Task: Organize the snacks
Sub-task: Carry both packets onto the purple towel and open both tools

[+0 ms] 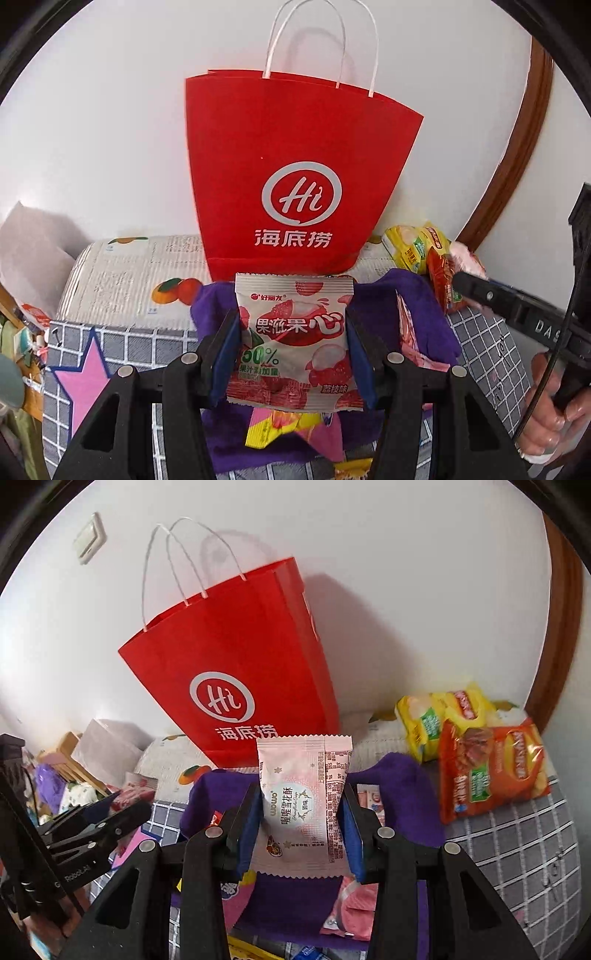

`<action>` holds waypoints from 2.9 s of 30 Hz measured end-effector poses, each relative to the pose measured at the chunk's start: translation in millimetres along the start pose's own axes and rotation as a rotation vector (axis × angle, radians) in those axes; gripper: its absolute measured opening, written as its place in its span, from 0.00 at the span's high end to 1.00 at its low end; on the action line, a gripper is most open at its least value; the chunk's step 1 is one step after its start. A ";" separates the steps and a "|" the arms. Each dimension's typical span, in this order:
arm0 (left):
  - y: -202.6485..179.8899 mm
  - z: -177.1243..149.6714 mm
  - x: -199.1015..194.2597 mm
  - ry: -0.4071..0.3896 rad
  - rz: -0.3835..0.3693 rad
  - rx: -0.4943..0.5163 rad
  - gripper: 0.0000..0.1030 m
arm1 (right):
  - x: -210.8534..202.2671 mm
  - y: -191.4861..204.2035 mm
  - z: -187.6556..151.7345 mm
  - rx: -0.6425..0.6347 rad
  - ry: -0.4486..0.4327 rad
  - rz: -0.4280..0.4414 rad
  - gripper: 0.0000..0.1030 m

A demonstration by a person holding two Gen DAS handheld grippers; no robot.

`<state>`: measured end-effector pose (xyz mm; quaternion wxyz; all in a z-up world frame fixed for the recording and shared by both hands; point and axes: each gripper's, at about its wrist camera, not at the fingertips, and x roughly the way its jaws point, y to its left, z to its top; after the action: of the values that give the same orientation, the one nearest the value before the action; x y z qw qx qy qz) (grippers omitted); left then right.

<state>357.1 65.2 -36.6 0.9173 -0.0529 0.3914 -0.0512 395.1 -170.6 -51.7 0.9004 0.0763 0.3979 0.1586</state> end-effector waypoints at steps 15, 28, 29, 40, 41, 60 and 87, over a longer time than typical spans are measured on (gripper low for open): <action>32.8 4.0 41.6 0.029 0.010 -0.071 0.50 | 53.0 -16.7 -5.2 0.011 0.143 0.029 0.60; 40.7 3.0 46.0 0.062 -0.011 -0.089 0.49 | 110.8 -31.8 -22.6 0.063 0.307 0.009 0.60; 39.4 2.6 45.9 0.064 -0.014 -0.085 0.49 | 112.1 -33.1 -23.4 0.070 0.314 0.014 0.60; 35.7 1.0 47.4 0.078 -0.027 -0.082 0.49 | 120.0 -37.1 -27.9 0.090 0.355 0.021 0.59; 36.0 1.0 47.8 0.081 -0.029 -0.086 0.49 | 121.3 -38.1 -28.2 0.094 0.360 0.020 0.59; 33.4 -5.1 61.8 0.117 -0.015 -0.073 0.49 | 121.3 -47.7 -29.5 0.121 0.399 0.014 0.46; 29.0 -17.0 102.2 0.267 -0.018 -0.089 0.48 | 83.5 -38.8 -16.0 0.068 0.274 -0.034 0.45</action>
<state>416.7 79.1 -125.0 0.8532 -0.0900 0.5114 -0.0485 444.8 -177.9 -130.5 0.8372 0.0778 0.5233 0.1386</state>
